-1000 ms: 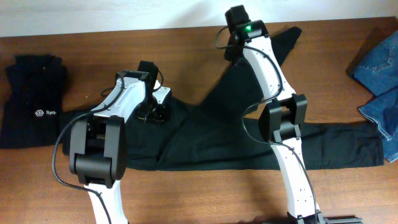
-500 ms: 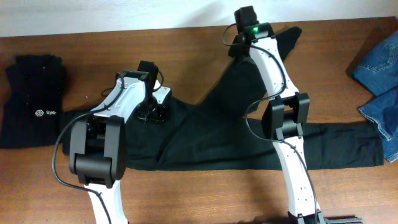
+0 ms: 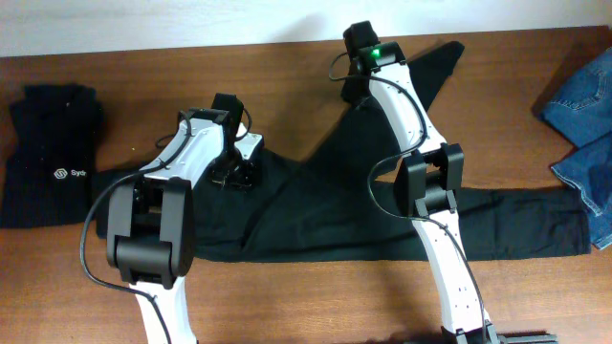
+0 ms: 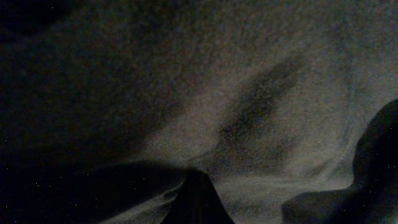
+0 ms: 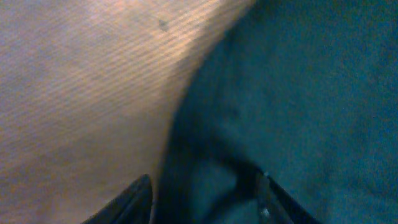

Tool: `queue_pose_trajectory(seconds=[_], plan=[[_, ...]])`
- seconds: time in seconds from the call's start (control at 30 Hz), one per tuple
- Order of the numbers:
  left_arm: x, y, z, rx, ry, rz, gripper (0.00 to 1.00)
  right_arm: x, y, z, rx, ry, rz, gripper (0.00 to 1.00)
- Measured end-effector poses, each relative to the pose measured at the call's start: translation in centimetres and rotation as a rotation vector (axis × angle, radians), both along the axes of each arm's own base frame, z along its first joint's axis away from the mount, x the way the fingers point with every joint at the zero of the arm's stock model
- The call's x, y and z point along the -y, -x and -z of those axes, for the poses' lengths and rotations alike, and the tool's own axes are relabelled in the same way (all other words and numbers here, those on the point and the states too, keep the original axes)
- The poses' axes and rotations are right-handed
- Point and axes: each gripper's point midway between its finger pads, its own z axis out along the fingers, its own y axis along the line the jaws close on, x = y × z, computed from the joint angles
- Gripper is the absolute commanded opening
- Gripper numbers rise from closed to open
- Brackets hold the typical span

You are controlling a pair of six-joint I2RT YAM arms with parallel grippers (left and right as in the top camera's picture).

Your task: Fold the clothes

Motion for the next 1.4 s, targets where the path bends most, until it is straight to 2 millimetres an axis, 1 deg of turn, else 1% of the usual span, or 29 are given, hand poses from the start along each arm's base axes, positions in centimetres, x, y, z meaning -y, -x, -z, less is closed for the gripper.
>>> queue_pose_trajectory(seconds=[0.07, 0.1, 0.17, 0.2, 0.5, 0.67, 0.77, 0.87, 0.97, 1.07, 1.13, 1.4], plan=[[0.0, 0.0, 0.0, 0.0, 0.0, 0.0, 0.01, 0.5, 0.4, 0.1, -0.018, 0.024, 0.002, 0.25], [0.0, 0.0, 0.0, 0.0, 0.0, 0.0, 0.01, 0.7, 0.6, 0.1, -0.025, 0.034, 0.002, 0.24], [0.0, 0.0, 0.0, 0.0, 0.0, 0.0, 0.01, 1.0, 0.8, 0.1, -0.033, 0.048, 0.0, 0.12], [0.0, 0.0, 0.0, 0.0, 0.0, 0.0, 0.01, 1.1, 0.9, 0.2, -0.037, 0.053, -0.002, 0.04], [0.0, 0.0, 0.0, 0.0, 0.0, 0.0, 0.01, 1.6, 1.2, 0.1, -0.052, 0.064, -0.001, 0.04], [0.0, 0.0, 0.0, 0.0, 0.0, 0.0, 0.01, 3.1, 2.5, -0.5, -0.106, 0.081, 0.019, 0.04], [0.0, 0.0, 0.0, 0.0, 0.0, 0.0, 0.01, 4.0, 3.0, -1.8, -0.12, 0.088, 0.033, 0.04], [0.0, 0.0, 0.0, 0.0, 0.0, 0.0, 0.01, 4.7, 3.8, -3.9, -0.128, 0.094, 0.041, 0.04], [0.0, 0.0, 0.0, 0.0, 0.0, 0.0, 0.01, 4.9, 4.9, -5.9, -0.141, 0.097, 0.041, 0.04], [0.0, 0.0, 0.0, 0.001, 0.0, 0.0, 0.01, 4.8, 6.0, -7.4, -0.157, 0.097, 0.032, 0.04], [0.0, 0.0, 0.0, 0.001, 0.0, 0.0, 0.01, 4.3, 6.0, -8.0, -0.149, 0.072, 0.012, 0.04], [0.0, 0.0, 0.0, 0.0, 0.003, -0.003, 0.01, 2.2, 6.3, -8.0, -0.155, 0.024, -0.03, 0.04]])
